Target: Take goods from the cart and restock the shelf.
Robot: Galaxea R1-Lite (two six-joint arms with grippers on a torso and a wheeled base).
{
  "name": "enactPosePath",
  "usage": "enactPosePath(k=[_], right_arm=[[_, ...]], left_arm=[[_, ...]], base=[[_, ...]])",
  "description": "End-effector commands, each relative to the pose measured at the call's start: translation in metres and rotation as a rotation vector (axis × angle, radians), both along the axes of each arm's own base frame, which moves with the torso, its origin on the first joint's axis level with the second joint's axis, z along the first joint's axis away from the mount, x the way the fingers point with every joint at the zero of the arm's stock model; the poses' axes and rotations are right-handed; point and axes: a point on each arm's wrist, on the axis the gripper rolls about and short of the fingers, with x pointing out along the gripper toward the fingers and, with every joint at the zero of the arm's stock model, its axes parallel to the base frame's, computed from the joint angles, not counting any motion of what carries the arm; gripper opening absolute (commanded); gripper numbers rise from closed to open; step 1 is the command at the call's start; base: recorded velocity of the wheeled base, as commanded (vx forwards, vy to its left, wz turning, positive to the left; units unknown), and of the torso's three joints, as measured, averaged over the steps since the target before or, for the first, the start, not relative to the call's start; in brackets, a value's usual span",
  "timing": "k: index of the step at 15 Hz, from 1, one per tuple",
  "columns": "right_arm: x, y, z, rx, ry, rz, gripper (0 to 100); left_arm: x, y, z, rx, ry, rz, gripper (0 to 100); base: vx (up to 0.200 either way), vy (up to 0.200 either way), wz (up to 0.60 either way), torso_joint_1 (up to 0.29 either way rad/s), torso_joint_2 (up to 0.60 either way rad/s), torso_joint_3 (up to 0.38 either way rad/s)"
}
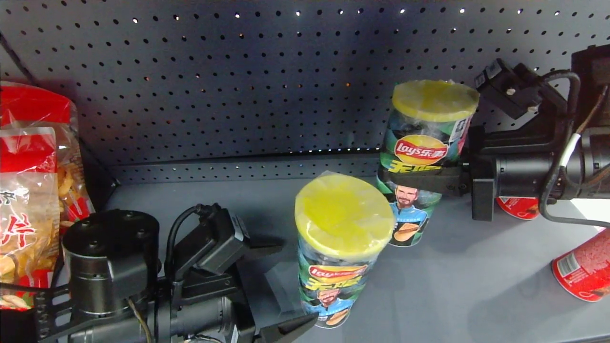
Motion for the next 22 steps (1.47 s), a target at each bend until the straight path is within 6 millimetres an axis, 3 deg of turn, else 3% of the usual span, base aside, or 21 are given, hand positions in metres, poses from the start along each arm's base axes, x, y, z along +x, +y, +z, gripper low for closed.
enactPosePath(k=[1,9,13,15,19,22], right_arm=[[0.0,0.0,0.0,0.001,-0.002,0.0,0],[0.005,0.004,-0.004,-0.002,0.004,0.003,0],[0.01,0.007,-0.009,-0.014,0.02,0.002,0],[0.012,0.008,-0.012,-0.021,0.028,-0.006,0],[0.017,0.009,-0.008,-0.016,0.016,-0.019,0],[0.024,0.02,0.008,0.017,-0.017,-0.03,0]], left_arm=[[0.001,-0.001,-0.002,0.006,0.004,0.0,100],[-0.017,0.003,0.021,-0.065,-0.069,-0.042,100],[-0.029,0.02,0.031,-0.104,-0.111,-0.021,100],[-0.033,0.041,0.046,-0.157,-0.177,0.048,100],[-0.049,0.117,0.075,-0.232,-0.386,0.409,100],[-0.077,0.143,0.062,-0.227,-0.446,0.551,100]], base=[[0.0,0.0,0.0,0.0,0.0,0.0],[0.0,0.0,0.0,0.0,0.0,0.0],[0.0,0.0,0.0,0.0,0.0,0.0],[0.0,0.0,0.0,0.0,0.0,0.0],[0.0,0.0,0.0,0.0,0.0,0.0],[0.0,0.0,0.0,0.0,0.0,0.0]])
